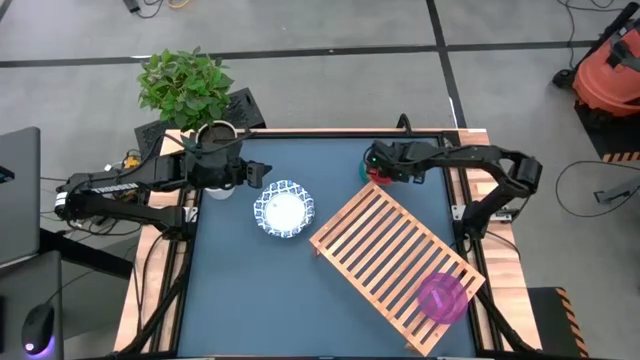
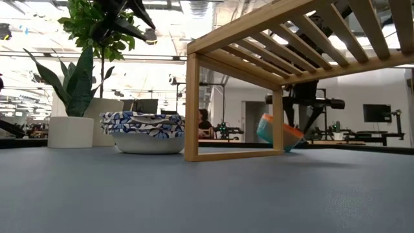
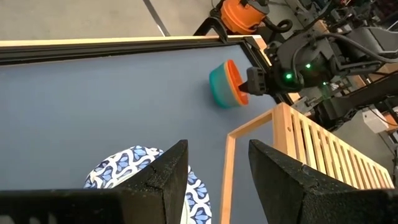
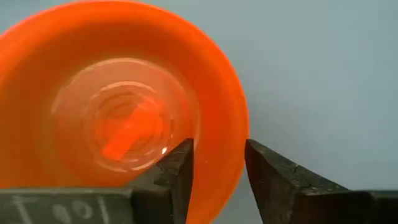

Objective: Place and stack bowls onto a shelf
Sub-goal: Stack the small red bowl on top of the small purple bowl on the shelf

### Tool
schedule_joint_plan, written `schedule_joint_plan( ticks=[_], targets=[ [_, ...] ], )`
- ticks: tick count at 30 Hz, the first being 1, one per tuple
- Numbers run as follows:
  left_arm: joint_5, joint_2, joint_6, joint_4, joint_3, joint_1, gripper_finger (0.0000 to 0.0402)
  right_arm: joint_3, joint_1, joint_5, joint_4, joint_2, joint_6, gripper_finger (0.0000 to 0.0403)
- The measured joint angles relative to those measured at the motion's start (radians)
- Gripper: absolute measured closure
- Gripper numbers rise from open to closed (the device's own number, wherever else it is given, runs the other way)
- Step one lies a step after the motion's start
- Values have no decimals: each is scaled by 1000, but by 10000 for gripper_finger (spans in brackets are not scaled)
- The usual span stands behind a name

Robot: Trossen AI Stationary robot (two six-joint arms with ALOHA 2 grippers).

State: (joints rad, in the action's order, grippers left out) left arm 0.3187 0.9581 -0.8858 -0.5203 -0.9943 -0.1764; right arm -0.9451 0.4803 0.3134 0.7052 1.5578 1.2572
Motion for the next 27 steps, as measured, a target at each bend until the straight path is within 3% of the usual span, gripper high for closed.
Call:
schedule_joint_plan(
  ticks=[9, 16, 27],
  targets=[
    [0, 0, -1, -8, 0, 0, 248, 0, 3, -12, 0, -30, -32, 285],
    [1, 0, -1, -8, 0, 0, 248, 0, -5, 30, 7, -81, -73, 270],
    [7, 0, -3, -14, 0, 0, 248, 0, 1, 29, -115, -27, -86, 244]
  ],
)
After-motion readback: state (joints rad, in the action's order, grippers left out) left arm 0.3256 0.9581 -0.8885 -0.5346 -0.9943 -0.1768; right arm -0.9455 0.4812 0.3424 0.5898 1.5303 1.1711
